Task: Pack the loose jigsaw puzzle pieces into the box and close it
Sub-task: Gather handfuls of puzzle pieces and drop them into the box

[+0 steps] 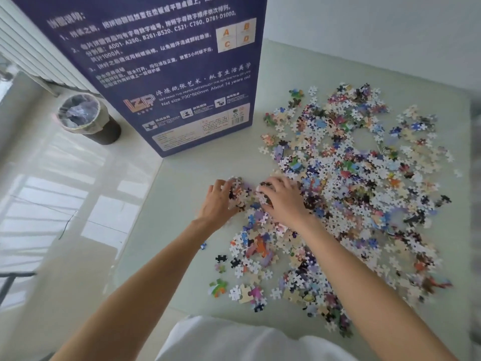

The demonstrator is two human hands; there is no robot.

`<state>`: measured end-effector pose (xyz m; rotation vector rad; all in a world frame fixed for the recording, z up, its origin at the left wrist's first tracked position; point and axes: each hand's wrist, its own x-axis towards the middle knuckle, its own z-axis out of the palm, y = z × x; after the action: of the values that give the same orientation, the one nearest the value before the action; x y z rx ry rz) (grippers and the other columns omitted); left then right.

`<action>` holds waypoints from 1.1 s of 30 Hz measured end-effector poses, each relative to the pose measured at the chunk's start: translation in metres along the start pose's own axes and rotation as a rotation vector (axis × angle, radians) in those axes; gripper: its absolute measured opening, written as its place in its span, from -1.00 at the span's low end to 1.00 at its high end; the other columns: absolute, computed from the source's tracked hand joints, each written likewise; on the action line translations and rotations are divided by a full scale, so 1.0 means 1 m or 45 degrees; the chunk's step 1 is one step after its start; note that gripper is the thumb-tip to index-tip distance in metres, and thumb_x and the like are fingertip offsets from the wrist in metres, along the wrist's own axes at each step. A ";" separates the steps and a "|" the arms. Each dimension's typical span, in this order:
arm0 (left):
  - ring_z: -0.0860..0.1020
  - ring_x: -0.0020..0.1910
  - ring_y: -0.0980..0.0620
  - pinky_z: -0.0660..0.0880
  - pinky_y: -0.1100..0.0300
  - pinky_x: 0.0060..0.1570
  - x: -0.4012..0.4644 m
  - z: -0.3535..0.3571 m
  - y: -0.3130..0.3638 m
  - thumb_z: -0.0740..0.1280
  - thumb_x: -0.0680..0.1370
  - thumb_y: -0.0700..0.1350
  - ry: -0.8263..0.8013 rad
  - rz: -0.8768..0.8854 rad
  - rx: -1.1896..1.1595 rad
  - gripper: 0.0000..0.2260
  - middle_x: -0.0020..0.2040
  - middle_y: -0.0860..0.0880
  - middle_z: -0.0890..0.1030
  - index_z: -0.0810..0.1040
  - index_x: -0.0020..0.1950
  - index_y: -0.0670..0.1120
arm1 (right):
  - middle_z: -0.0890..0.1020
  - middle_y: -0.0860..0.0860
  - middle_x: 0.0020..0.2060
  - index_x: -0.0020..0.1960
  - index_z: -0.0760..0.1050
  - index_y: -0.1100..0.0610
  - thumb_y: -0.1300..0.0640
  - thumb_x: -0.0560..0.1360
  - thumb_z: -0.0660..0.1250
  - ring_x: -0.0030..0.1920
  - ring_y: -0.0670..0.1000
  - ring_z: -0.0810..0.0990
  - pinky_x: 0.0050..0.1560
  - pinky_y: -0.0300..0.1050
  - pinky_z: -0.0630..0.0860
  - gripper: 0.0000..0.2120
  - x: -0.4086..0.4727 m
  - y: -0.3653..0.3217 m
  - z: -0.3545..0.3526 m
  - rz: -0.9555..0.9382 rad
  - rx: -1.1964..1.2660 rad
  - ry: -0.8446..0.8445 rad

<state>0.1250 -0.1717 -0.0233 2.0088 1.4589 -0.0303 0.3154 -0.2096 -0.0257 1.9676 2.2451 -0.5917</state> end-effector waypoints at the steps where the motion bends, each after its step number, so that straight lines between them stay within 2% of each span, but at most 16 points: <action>1: 0.30 0.32 -0.08 0.32 0.09 0.31 0.000 0.006 0.009 0.41 0.47 -0.02 -0.039 0.030 -0.024 -0.29 0.38 -0.12 0.29 0.12 0.50 -0.05 | 0.33 0.02 0.37 0.36 0.34 -0.02 0.00 0.49 0.31 0.40 0.11 0.19 0.37 0.11 0.22 -0.54 -0.009 0.003 0.000 0.018 0.017 -0.014; 5: 0.24 0.36 -0.06 0.34 0.07 0.29 0.001 0.024 0.037 0.40 0.41 0.19 -0.114 0.112 0.055 -0.18 0.39 -0.09 0.27 0.05 0.52 -0.01 | 0.29 -0.02 0.40 0.39 0.31 0.02 -0.09 0.43 0.38 0.40 0.05 0.22 0.38 -0.01 0.17 -0.41 -0.032 0.015 -0.013 0.050 0.244 -0.009; 8: 0.17 0.37 -0.09 0.32 0.03 0.30 0.006 0.025 0.041 0.42 0.33 0.28 -0.014 0.034 0.175 -0.04 0.41 -0.10 0.18 0.00 0.52 -0.08 | 0.23 -0.02 0.42 0.39 0.29 0.00 -0.17 0.38 0.40 0.40 0.06 0.19 0.39 0.10 0.19 -0.34 -0.041 0.032 -0.021 0.212 0.236 0.120; 11: 0.15 0.37 -0.12 0.30 0.00 0.34 0.012 0.024 0.043 0.45 0.28 0.29 -0.056 -0.022 0.198 0.04 0.42 -0.13 0.14 -0.04 0.52 -0.11 | 0.12 0.09 0.43 0.43 0.15 0.02 -0.28 0.30 0.41 0.40 0.20 0.12 0.30 0.19 0.30 -0.15 -0.039 0.039 -0.018 0.511 0.229 -0.037; 14: 0.19 0.35 -0.12 0.31 0.02 0.33 0.014 0.025 0.053 0.48 0.30 0.21 -0.200 0.076 0.155 0.01 0.40 -0.15 0.17 -0.03 0.53 -0.12 | 0.13 0.16 0.38 0.43 0.12 0.06 -0.27 0.25 0.45 0.36 0.21 0.16 0.26 0.13 0.37 -0.08 -0.031 0.027 -0.012 0.541 0.286 -0.102; 16: 0.24 0.32 -0.12 0.32 0.04 0.32 0.014 0.026 0.059 0.49 0.33 0.13 -0.252 0.125 0.119 -0.07 0.39 -0.14 0.21 0.04 0.52 -0.09 | 0.19 0.16 0.34 0.42 0.12 0.09 -0.23 0.26 0.47 0.33 0.17 0.22 0.22 0.05 0.40 -0.09 -0.025 0.017 -0.009 0.487 0.292 -0.096; 20: 0.35 0.29 -0.10 0.30 0.11 0.30 0.017 0.023 0.060 0.51 0.37 -0.05 -0.269 0.117 0.017 -0.24 0.33 -0.12 0.33 0.20 0.47 -0.07 | 0.31 0.15 0.30 0.39 0.16 0.15 -0.18 0.29 0.48 0.26 0.14 0.37 0.12 0.02 0.45 -0.14 -0.021 0.012 -0.010 0.428 0.278 -0.129; 22: 0.40 0.26 -0.10 0.34 0.13 0.26 0.019 0.019 0.057 0.50 0.38 -0.06 -0.287 0.109 -0.046 -0.29 0.30 -0.12 0.38 0.25 0.45 -0.09 | 0.39 0.14 0.25 0.33 0.23 0.15 -0.16 0.31 0.47 0.21 0.13 0.42 0.05 -0.02 0.44 -0.23 -0.022 0.013 -0.014 0.397 0.259 -0.126; 27: 0.46 0.20 -0.07 0.38 0.14 0.19 0.017 0.015 0.052 0.42 0.45 0.03 -0.267 0.086 -0.137 -0.42 0.25 -0.10 0.45 0.34 0.41 -0.07 | 0.48 0.06 0.21 0.34 0.32 0.05 -0.09 0.41 0.41 0.15 0.09 0.49 -0.11 -0.11 0.41 -0.43 -0.025 0.012 -0.020 0.395 0.256 -0.020; 30: 0.52 0.12 -0.07 0.42 0.17 0.09 0.016 0.018 0.052 0.42 0.47 -0.04 -0.137 0.061 -0.204 -0.57 0.17 -0.09 0.54 0.47 0.32 -0.07 | 0.51 0.03 0.23 0.32 0.40 0.02 -0.05 0.44 0.39 0.19 0.08 0.49 0.01 -0.07 0.46 -0.52 -0.030 0.013 -0.021 0.426 0.345 0.044; 33: 0.57 0.03 -0.05 0.47 0.17 0.05 0.016 0.017 0.054 0.41 0.48 -0.08 -0.063 0.060 -0.240 -0.69 0.11 -0.10 0.60 0.57 0.21 -0.10 | 0.51 0.01 0.26 0.29 0.47 0.04 -0.04 0.46 0.38 0.26 0.08 0.45 0.21 0.00 0.39 -0.58 -0.035 0.016 -0.022 0.436 0.448 0.073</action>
<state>0.1836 -0.1764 -0.0166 1.8751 1.3314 0.0742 0.3409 -0.2330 0.0024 2.4879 1.8623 -0.9428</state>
